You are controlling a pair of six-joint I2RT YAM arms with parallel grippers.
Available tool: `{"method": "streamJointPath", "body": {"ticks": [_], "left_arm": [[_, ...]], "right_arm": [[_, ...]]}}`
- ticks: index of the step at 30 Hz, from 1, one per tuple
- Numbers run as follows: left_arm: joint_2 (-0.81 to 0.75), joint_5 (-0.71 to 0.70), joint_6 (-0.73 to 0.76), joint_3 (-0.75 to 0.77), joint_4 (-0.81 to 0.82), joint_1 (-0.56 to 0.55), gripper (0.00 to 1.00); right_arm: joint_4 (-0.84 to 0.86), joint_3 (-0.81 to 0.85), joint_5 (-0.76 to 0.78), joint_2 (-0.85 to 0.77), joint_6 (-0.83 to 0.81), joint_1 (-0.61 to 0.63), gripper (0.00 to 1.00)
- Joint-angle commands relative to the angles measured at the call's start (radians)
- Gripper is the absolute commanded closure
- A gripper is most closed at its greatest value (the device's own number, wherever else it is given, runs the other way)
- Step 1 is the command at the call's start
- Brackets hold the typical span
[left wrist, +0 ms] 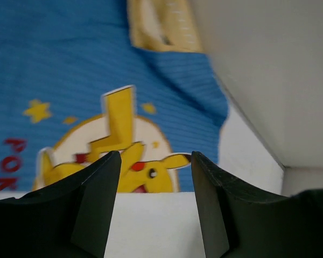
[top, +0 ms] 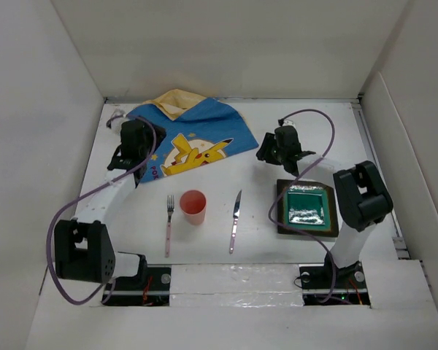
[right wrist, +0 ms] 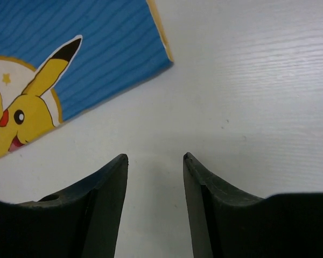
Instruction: Set the dinner table for one person
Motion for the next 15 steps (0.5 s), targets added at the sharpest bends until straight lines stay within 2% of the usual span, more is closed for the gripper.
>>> {"method": "streamJointPath", "body": {"ticks": [1, 5, 6, 10, 15], "left_arm": [[-0.089, -0.062, -0.152, -0.148, -0.074, 0.065, 0.49], [-0.163, -0.062, -0.142, -0.268, -0.202, 0.158, 0.49], [-0.174, -0.065, -0.143, -0.282, -0.263, 0.199, 0.50], [-0.178, -0.006, -0.133, -0.354, -0.338, 0.311, 0.54], [-0.155, -0.001, -0.165, -0.431, -0.301, 0.312, 0.58]], "right_arm": [[0.042, 0.107, -0.030, 0.055, 0.056, -0.018, 0.50], [0.044, 0.148, -0.055, 0.113, 0.068, -0.029, 0.51], [0.053, 0.144, -0.055, 0.112, 0.065, -0.029, 0.51], [0.113, 0.096, -0.093, 0.098, 0.060, -0.038, 0.51], [0.079, 0.146, -0.121, 0.131, 0.039, -0.071, 0.51]]}}
